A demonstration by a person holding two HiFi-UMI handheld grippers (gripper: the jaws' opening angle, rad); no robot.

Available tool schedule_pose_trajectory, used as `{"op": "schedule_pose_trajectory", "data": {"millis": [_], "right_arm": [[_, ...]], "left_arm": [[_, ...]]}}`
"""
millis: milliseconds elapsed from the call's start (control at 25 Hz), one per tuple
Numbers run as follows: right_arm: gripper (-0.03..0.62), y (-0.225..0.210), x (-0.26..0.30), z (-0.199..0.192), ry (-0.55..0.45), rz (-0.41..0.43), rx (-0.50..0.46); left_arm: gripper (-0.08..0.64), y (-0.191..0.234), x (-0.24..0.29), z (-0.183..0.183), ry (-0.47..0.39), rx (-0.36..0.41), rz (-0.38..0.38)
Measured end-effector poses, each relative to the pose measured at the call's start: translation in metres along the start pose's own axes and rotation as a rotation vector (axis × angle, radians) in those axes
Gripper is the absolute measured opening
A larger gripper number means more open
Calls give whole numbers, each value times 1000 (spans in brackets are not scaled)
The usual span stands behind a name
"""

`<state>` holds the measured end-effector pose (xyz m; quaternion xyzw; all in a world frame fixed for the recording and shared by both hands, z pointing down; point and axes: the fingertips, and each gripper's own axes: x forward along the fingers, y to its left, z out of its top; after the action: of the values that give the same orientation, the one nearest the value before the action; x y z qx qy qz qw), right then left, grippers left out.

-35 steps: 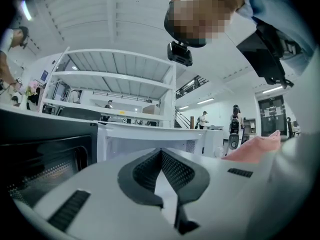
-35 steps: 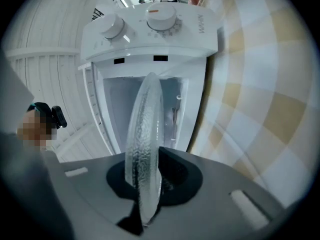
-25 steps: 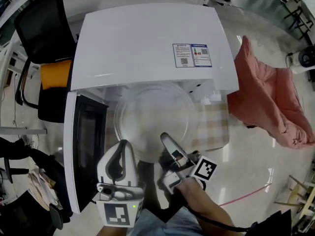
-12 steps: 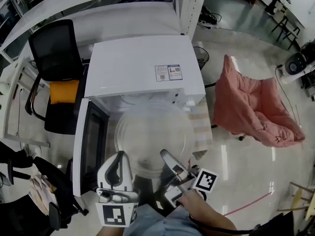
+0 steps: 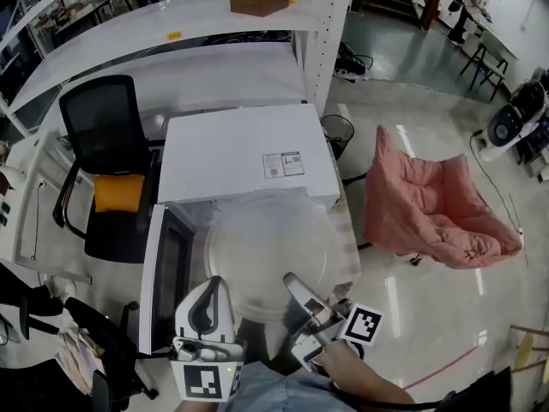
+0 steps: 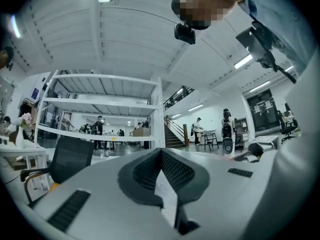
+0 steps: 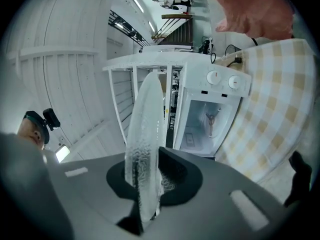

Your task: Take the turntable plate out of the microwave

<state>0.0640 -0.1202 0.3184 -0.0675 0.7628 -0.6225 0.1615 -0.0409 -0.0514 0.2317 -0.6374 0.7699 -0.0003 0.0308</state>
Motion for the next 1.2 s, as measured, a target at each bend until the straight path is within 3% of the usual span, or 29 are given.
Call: {"op": "schedule_pose_trajectory", "data": {"millis": [360, 1200], "right_arm": [[31, 4, 38, 22, -14, 24, -30], [32, -43, 74, 42, -18, -25, 9]], "left_arm": [[6, 10, 32, 19, -32, 2, -44], [7, 30, 73, -10, 51, -10, -51]]}}
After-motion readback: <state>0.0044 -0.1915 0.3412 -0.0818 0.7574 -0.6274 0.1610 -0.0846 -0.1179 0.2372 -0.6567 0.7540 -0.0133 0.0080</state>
